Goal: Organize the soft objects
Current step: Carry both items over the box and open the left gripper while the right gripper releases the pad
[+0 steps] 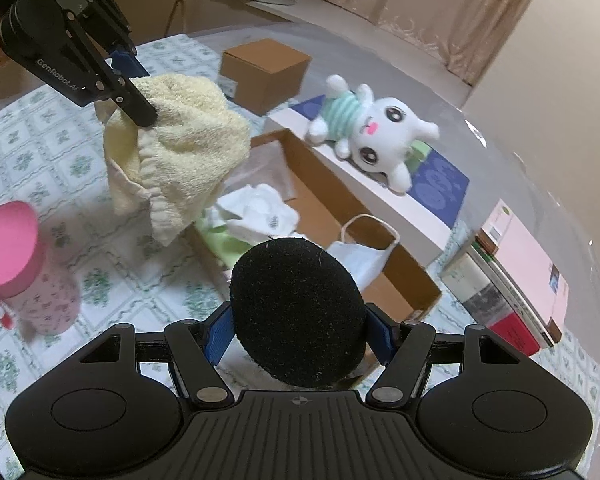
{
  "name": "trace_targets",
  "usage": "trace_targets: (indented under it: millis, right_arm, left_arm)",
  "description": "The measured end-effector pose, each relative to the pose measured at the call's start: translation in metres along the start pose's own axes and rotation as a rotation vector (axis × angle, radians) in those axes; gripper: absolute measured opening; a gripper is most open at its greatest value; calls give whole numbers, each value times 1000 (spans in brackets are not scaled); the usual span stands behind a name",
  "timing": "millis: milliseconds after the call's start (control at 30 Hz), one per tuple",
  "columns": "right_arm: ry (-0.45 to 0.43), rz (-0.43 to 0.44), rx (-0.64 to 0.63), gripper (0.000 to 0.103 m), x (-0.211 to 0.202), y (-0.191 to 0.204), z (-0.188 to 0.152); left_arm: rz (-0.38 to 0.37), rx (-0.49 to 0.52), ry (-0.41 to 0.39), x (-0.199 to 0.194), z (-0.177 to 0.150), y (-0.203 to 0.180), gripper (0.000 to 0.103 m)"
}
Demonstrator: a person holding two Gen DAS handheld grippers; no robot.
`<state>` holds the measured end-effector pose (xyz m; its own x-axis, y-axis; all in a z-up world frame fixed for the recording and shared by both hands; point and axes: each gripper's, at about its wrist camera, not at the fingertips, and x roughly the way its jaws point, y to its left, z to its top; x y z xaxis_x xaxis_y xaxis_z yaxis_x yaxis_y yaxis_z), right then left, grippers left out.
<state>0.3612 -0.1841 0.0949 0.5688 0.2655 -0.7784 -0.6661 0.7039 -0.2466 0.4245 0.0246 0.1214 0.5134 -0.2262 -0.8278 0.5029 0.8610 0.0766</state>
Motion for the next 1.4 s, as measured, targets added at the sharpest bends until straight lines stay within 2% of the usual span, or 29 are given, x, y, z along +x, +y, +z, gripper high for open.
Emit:
trace_targets:
  millis: [200,367,433,567,733,833,1033,1267,1400]
  right_arm:
    - [15,-23,25,67,22,-22,5]
    - [26,-40,43,67,44,-38,9]
    - [31,-38,55,67,54,-45,11]
    - [39,-24,74,67,74,-52,11]
    - [41,-7,89,67,93,-56,5]
    - [44,-3,93,67,101,-58,2]
    - [43,23,111,67,112,-62,0]
    - [29,84,188,67,123,-65,11]
    - [20,94,203,67,128,-61,18]
  left_arm:
    - [31,-34,-18,32,25,1,20]
    - [83,-19,1,65,38,1,20]
    - [77,-31,7,78,42,3,20]
    - [3,-82,3,104,45,8,20]
    - [-131,-229,-12,135,45,23,20]
    - [-177,-298,-10,151,42,31,20]
    - [-97,-267,38,166,34,37,22]
    - [32,-125,78,174,27,29,28]
    - [54,-97,94,186,22,25,29]
